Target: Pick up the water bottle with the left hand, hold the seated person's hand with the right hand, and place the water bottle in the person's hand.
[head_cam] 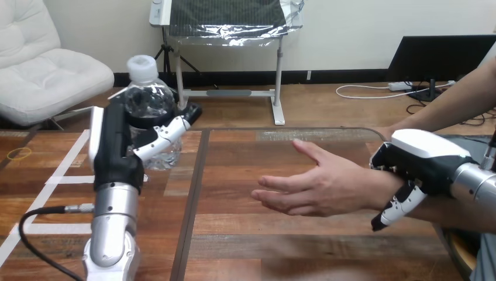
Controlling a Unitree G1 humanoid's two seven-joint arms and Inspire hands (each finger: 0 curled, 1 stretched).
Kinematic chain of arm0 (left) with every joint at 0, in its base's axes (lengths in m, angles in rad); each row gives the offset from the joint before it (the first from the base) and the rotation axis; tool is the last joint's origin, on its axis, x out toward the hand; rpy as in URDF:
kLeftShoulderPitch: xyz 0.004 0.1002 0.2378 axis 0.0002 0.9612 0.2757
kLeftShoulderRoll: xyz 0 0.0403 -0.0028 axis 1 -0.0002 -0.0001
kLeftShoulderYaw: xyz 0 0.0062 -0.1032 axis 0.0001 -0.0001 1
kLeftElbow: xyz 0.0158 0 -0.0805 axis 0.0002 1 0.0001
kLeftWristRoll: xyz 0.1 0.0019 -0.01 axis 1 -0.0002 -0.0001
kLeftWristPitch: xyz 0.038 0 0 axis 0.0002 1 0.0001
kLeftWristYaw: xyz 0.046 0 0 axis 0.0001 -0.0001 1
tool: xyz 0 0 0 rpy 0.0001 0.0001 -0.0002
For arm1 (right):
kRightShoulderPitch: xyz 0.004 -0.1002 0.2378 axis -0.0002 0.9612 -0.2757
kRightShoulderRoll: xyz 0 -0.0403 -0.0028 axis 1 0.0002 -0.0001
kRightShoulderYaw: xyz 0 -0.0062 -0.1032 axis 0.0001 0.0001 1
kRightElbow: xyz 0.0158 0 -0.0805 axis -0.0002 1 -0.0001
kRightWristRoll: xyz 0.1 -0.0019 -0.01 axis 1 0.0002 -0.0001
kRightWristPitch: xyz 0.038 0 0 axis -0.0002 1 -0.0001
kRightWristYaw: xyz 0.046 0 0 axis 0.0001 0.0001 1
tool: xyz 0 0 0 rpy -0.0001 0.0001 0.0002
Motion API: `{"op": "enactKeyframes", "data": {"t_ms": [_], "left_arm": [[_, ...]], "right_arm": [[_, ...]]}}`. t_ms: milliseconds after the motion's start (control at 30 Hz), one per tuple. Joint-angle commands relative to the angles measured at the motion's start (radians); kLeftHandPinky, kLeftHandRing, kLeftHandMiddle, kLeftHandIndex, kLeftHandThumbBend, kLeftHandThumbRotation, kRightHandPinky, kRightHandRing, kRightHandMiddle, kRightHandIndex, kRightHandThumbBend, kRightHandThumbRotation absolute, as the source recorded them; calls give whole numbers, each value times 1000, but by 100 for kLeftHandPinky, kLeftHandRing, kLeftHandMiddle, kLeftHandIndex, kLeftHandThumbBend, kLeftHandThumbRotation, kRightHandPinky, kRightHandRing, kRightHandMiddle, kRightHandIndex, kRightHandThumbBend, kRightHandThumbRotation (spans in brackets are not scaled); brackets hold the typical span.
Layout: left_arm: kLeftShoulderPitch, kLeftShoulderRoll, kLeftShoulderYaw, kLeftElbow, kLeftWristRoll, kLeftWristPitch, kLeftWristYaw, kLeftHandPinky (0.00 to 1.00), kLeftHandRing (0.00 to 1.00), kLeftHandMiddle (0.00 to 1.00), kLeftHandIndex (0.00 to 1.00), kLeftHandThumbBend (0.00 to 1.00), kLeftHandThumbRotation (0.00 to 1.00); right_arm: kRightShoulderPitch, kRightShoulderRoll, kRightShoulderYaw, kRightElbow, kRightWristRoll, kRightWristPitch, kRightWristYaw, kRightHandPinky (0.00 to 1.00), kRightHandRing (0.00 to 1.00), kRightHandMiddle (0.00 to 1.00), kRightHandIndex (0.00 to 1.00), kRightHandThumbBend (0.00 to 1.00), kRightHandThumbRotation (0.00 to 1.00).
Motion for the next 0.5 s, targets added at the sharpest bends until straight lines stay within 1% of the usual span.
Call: {"op": "enactKeyframes", "data": {"t_ms": [0, 233, 467], "left_arm": [[-125, 18, -6, 55, -3, -50, -7, 27, 32, 36, 43, 58, 0], [-164, 15, -5, 119, -9, -54, -10, 27, 31, 36, 43, 58, 0], [-205, 11, -11, 194, 2, -87, -4, 27, 31, 36, 43, 57, 0]], "right_arm": [[-78, -19, -40, -30, 6, 26, 1, 21, 26, 34, 36, 89, 15], [-83, -15, -40, -39, 10, 35, 7, 23, 28, 35, 37, 89, 15], [-88, -4, -35, -54, 10, 51, 13, 25, 29, 36, 37, 89, 17]]}}
